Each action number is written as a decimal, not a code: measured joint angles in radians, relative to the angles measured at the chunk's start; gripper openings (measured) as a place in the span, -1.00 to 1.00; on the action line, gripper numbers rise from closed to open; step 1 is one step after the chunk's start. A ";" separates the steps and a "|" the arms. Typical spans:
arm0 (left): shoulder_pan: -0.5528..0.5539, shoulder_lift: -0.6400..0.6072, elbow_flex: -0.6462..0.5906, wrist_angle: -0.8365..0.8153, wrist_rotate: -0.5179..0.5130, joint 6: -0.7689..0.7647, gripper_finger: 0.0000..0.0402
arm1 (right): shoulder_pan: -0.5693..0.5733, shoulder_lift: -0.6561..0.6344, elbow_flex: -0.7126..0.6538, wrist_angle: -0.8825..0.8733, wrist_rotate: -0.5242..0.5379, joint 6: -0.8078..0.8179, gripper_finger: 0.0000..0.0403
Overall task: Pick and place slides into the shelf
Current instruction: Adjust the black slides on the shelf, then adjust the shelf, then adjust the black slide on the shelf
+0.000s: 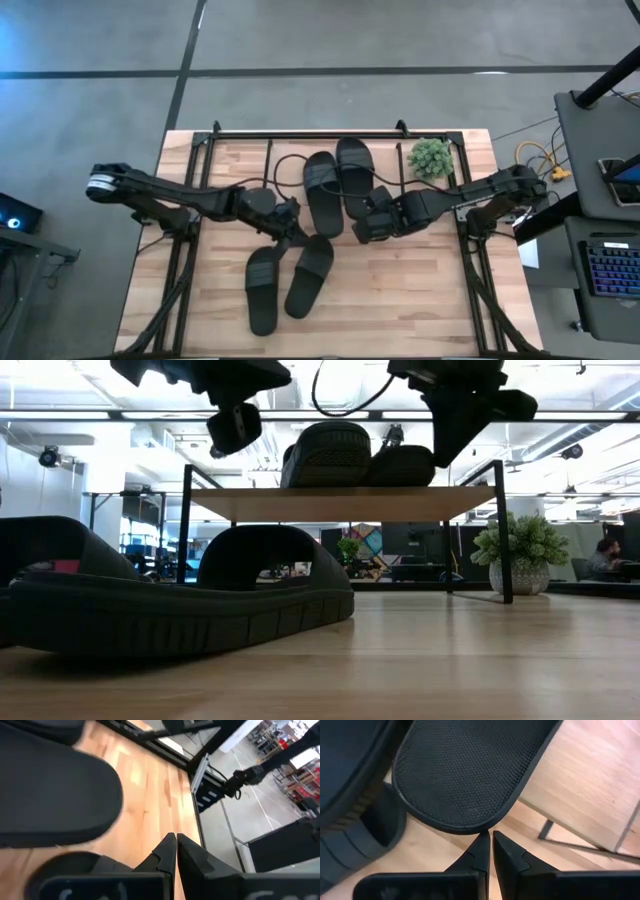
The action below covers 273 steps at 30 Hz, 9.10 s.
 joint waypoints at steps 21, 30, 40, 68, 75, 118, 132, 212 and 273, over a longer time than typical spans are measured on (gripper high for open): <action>-0.057 0.243 0.032 0.279 -0.093 -0.077 -1.00 | 0.138 -0.013 0.080 -0.013 0.028 0.075 -0.94; -0.058 0.270 0.048 0.246 -0.310 -0.076 -1.00 | 0.230 -0.014 0.080 -0.059 0.087 0.225 -0.94; -0.050 0.156 0.036 0.095 -0.467 -0.040 -1.00 | 0.249 -0.014 0.080 -0.063 0.120 0.259 -0.94; -0.037 0.011 0.021 -0.208 -0.695 -0.050 -1.00 | 0.249 -0.014 0.063 -0.060 0.135 0.256 -0.94; -0.040 -0.059 0.016 -0.240 -0.716 -0.050 -1.00 | 0.249 -0.014 0.059 -0.062 0.155 0.257 -0.94; -0.066 -0.606 0.000 -0.905 -0.937 -0.244 -1.00 | -0.375 -0.014 0.009 -0.064 0.098 -0.085 -0.94; -0.050 -0.717 -0.172 -0.967 -0.912 -0.395 -1.00 | -0.437 0.028 0.002 0.104 0.052 -0.197 -0.94; -0.032 -0.721 -0.563 -0.038 -0.531 -0.338 -1.00 | 0.012 -0.096 -0.059 -0.091 0.015 0.144 -0.94; -0.031 -0.469 -0.565 0.189 -0.585 -0.284 -1.00 | -0.005 0.015 -0.102 0.415 0.002 0.039 -0.94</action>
